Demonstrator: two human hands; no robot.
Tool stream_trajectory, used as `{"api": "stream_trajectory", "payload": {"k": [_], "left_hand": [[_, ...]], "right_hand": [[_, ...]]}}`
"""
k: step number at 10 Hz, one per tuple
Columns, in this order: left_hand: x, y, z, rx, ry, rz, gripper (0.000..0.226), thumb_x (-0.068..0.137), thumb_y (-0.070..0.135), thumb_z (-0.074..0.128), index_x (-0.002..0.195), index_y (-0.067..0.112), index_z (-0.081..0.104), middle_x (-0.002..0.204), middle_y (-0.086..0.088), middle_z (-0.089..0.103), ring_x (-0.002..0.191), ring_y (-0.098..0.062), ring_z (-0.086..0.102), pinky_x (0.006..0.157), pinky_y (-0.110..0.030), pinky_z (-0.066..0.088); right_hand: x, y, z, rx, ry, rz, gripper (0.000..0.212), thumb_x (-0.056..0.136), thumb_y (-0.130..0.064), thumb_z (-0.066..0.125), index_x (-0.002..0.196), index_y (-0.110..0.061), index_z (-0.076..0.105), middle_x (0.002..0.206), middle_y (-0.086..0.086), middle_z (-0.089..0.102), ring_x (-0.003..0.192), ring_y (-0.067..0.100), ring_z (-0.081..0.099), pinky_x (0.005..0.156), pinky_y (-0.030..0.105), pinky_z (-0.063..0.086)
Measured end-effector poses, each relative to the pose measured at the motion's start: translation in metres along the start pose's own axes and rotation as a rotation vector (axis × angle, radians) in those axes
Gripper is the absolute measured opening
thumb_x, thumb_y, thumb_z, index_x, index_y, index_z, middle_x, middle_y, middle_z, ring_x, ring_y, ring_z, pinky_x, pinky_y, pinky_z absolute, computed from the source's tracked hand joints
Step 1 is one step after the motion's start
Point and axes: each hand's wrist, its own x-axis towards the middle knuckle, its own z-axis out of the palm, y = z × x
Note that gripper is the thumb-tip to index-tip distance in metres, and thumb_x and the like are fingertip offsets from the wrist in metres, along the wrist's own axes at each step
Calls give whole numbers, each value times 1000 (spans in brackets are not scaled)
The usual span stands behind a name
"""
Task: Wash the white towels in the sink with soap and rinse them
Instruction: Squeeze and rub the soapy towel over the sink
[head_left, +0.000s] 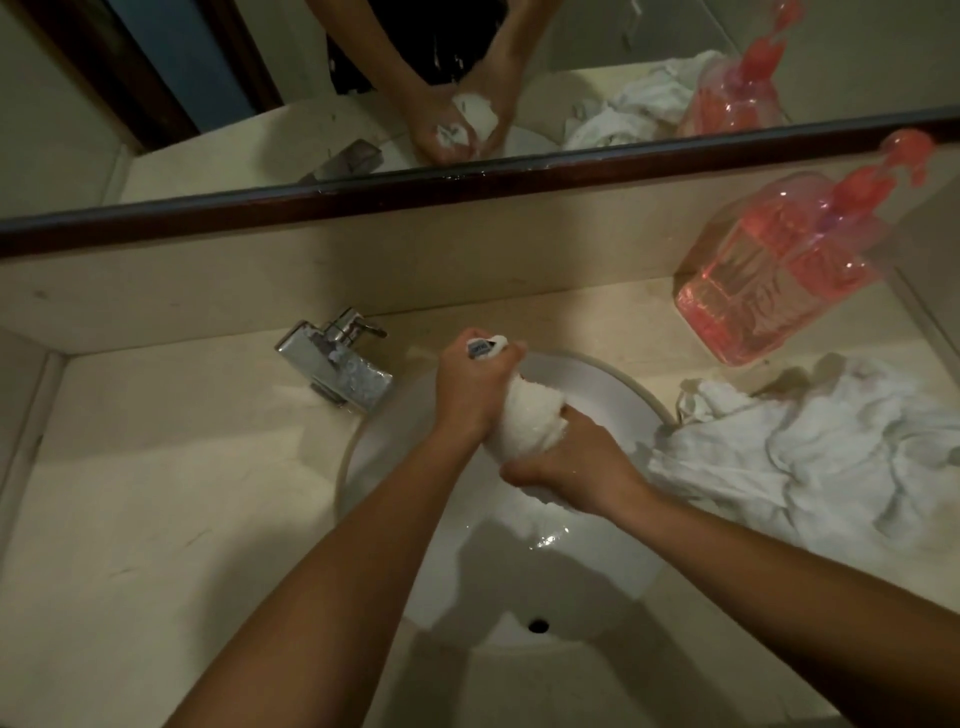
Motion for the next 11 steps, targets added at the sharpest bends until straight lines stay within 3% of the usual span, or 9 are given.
{"api": "stream_trajectory", "payload": {"k": [1, 2, 3, 4, 6, 8, 9, 10, 11], "left_hand": [[-2, 8, 6, 14, 47, 62, 37, 87, 33, 86, 75, 21, 54, 71, 1, 61, 66, -19, 58, 68, -38, 53], [-3, 15, 9, -125, 140, -21, 33, 85, 38, 89, 85, 21, 61, 79, 3, 66, 72, -15, 60, 75, -36, 54], [-6, 23, 9, -238, 118, -143, 42, 84, 41, 89, 108, 16, 66, 93, 0, 71, 81, -17, 67, 85, -40, 59], [-10, 36, 10, -208, 35, -205, 44, 84, 47, 87, 109, 23, 61, 106, -2, 71, 94, -19, 70, 90, -42, 61], [-6, 43, -20, -303, -182, -49, 96, 64, 71, 80, 134, 8, 66, 119, -12, 77, 103, -25, 76, 85, -45, 63], [-3, 36, -21, -693, -678, -137, 142, 47, 70, 98, 161, 14, 36, 152, -15, 53, 140, -37, 53, 112, -60, 47], [-3, 41, -16, -943, -861, -24, 89, 68, 62, 92, 145, 33, 58, 152, -12, 59, 138, -33, 59, 104, -57, 55], [-2, 49, -24, -930, -811, -64, 46, 59, 38, 104, 90, 25, 73, 88, -1, 73, 84, -20, 74, 79, -41, 63], [-1, 58, -32, -796, -736, -50, 51, 48, 40, 107, 78, 26, 67, 75, 1, 66, 72, -18, 70, 73, -37, 61]], "right_hand": [[2, 5, -7, -3, 14, -70, 71, 62, -30, 89, 119, -31, 47, 94, -12, 69, 78, 4, 66, 52, 13, 45], [1, 6, -22, -132, 105, -289, 131, 58, -32, 99, 156, -38, 12, 153, 0, 33, 126, 13, 47, 97, 26, 50], [4, 6, -27, -399, 46, -386, 162, 57, -40, 102, 156, -50, -27, 173, 3, -7, 157, 27, 21, 110, 48, 49], [7, -1, -29, -389, -7, -301, 150, 60, -33, 102, 167, -29, -2, 169, 4, 24, 145, 31, 45, 108, 45, 50], [-2, -26, -56, 257, -206, -182, 61, 66, 2, 86, 116, -26, 64, 80, 4, 70, 57, 19, 61, 46, 34, 47], [-21, -24, -58, 1027, -816, -8, 80, 50, -14, 89, 123, 4, 61, 92, 25, 69, 64, 28, 67, 37, 20, 41], [-20, -23, -39, 1505, -1362, 2, 80, 91, -12, 68, 150, -2, 14, 130, 36, 59, 92, 42, 68, 54, 30, 53], [-22, -18, -41, 1461, -1295, 43, 81, 90, -15, 74, 149, -1, 20, 129, 31, 61, 88, 36, 70, 49, 28, 54], [-22, -9, -50, 1357, -1076, 97, 82, 74, -17, 90, 142, 5, 50, 124, 24, 64, 77, 26, 66, 38, 21, 48]]}}
